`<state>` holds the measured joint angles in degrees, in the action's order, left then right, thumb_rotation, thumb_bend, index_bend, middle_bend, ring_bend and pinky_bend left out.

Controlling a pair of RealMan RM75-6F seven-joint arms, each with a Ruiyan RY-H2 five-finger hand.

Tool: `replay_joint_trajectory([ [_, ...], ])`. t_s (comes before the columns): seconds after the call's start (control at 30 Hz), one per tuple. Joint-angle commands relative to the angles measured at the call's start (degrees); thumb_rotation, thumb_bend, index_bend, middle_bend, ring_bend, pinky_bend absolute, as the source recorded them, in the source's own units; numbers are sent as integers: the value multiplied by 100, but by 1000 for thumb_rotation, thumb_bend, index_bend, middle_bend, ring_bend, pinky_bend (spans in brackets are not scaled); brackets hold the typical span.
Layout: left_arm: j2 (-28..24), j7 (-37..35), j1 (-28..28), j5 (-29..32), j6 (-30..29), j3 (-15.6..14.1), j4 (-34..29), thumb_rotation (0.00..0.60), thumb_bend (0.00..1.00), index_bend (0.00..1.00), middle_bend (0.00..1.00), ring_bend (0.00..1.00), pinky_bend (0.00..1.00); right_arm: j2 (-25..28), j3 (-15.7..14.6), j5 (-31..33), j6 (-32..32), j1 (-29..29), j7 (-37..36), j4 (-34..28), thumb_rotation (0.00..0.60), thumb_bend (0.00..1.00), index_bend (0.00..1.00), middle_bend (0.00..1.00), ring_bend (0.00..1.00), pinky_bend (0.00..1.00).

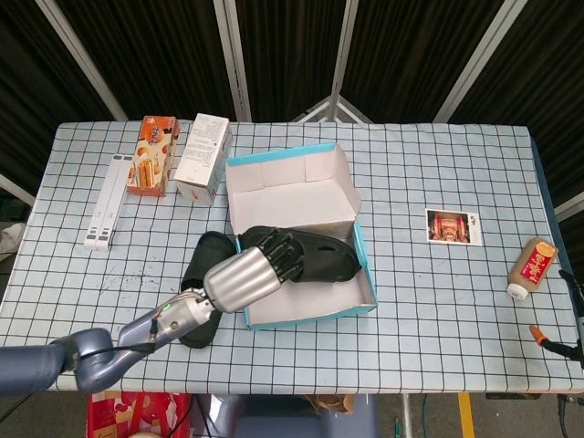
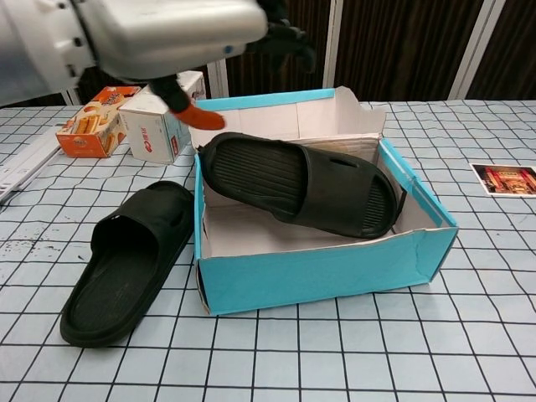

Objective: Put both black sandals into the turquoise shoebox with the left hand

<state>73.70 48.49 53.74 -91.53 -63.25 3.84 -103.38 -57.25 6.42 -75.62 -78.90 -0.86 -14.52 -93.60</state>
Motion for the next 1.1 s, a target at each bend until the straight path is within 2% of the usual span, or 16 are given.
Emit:
replay_joint_trajectory([
  [0.03,-441,-41,-626,338,-295,-375,-535,600,299,201,318,218,252,1,-1,4,-5,2,16,-14,600,234,129,165,201,227],
  [0.17,-625,-600,-897,887,-106,-513,-659,600,273,174,287,217,248,4,-5,21,27,-9,41,-31,600,234,129,165,202,228],
  [0.27,-652,-1031,-992,1211,22,-485,-559,600,270,156,270,198,243,9,-6,31,33,-10,54,-37,600,234,129,165,201,227],
  [0.4,-597,-1378,-1014,1660,256,-380,-152,600,268,135,245,173,227,6,1,50,29,-7,62,-33,600,234,129,165,201,227],
  [0.53,-262,-1530,-870,2231,763,-257,472,600,268,122,226,161,217,7,-4,57,57,-19,85,-41,600,234,129,165,201,227],
  [0.67,182,-1675,-785,2260,965,-212,1018,600,268,121,220,161,217,9,4,108,106,-36,108,-37,600,234,129,165,201,227],
  [1.1,735,-1606,-710,2278,1153,-222,1762,600,269,118,216,161,217,18,-3,86,100,-33,85,-40,600,233,129,165,201,227],
])
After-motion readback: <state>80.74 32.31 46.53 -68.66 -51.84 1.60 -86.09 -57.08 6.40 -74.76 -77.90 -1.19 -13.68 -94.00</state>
